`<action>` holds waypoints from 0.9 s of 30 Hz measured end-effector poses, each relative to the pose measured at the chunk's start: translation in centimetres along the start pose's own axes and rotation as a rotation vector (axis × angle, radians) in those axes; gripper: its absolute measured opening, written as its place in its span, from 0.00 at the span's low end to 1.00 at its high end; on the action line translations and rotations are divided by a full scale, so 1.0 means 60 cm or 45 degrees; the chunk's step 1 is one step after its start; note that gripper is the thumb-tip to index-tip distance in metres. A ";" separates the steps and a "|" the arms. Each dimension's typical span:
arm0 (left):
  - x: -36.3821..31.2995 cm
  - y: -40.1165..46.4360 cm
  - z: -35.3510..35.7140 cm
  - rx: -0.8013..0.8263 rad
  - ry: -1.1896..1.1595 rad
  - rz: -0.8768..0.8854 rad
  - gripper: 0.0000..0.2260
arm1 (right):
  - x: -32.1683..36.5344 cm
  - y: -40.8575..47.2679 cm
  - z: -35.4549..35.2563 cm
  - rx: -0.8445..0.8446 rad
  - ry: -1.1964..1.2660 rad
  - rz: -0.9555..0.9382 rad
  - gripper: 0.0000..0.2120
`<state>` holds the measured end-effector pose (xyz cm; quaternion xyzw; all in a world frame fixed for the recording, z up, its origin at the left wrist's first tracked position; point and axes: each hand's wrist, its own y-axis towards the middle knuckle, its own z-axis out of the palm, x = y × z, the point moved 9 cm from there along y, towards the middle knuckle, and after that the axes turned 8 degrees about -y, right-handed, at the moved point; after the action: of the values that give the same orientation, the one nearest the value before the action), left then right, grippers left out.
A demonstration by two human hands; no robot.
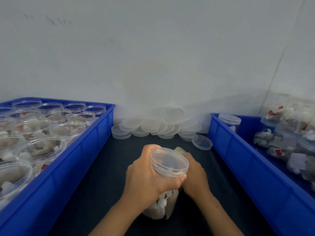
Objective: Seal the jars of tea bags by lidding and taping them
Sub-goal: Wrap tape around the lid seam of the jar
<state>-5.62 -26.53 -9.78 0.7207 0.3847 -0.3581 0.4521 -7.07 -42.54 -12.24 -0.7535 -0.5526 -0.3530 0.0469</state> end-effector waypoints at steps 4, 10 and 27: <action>0.003 -0.002 -0.004 -0.006 0.000 -0.010 0.38 | -0.016 0.000 0.003 0.069 0.190 0.083 0.07; 0.010 -0.001 -0.011 -0.051 -0.031 -0.017 0.38 | -0.003 -0.005 0.016 0.149 0.386 0.042 0.13; 0.048 0.009 -0.054 -0.280 -0.218 -0.058 0.35 | 0.002 -0.010 0.074 0.159 -0.308 -0.178 0.07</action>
<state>-3.29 -23.01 -11.00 0.6247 0.3980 -0.3842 0.5511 -5.44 -40.16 -15.68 -0.7458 -0.6263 -0.2269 0.0020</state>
